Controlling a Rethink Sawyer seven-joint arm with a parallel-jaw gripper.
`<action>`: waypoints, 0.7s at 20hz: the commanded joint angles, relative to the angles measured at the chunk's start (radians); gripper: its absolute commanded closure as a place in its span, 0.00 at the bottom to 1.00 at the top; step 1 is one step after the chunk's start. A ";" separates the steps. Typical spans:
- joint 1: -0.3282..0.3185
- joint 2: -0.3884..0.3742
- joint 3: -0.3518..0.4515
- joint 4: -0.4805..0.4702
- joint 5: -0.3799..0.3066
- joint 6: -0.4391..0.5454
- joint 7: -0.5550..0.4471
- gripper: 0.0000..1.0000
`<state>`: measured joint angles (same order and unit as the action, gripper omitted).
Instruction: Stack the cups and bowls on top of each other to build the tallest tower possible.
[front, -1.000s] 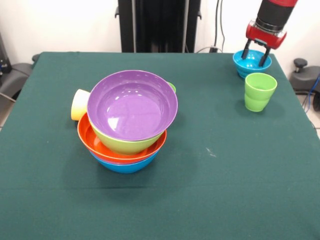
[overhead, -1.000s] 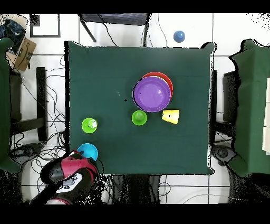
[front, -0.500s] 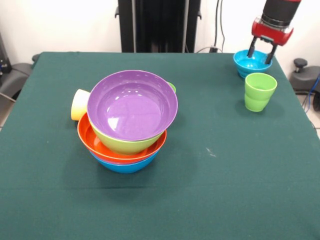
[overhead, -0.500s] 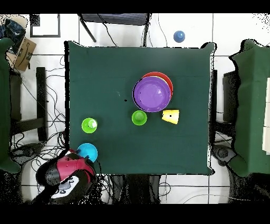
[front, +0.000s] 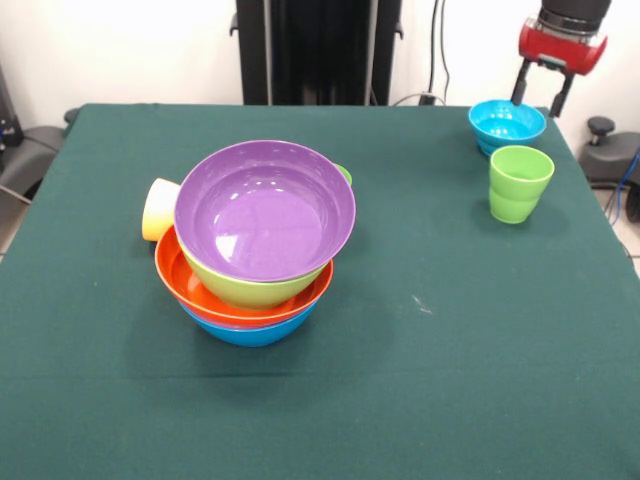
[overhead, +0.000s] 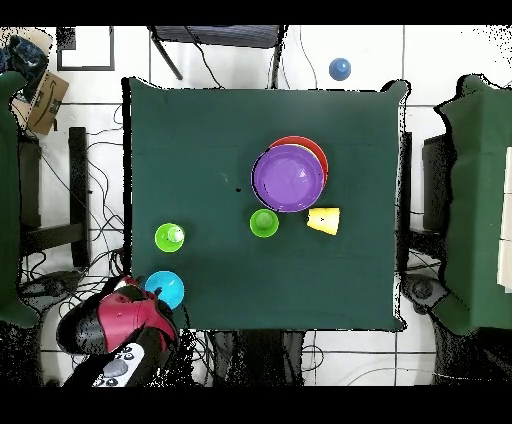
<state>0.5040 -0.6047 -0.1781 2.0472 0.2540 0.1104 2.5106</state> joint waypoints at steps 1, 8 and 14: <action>0.013 -0.014 0.044 -0.058 0.051 0.120 0.143 0.00; 0.039 0.007 0.033 -0.099 0.081 0.140 0.155 0.00; 0.043 0.056 0.036 -0.117 0.098 0.102 0.155 0.00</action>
<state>0.5373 -0.6109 -0.1944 2.0001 0.3040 0.1450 2.5106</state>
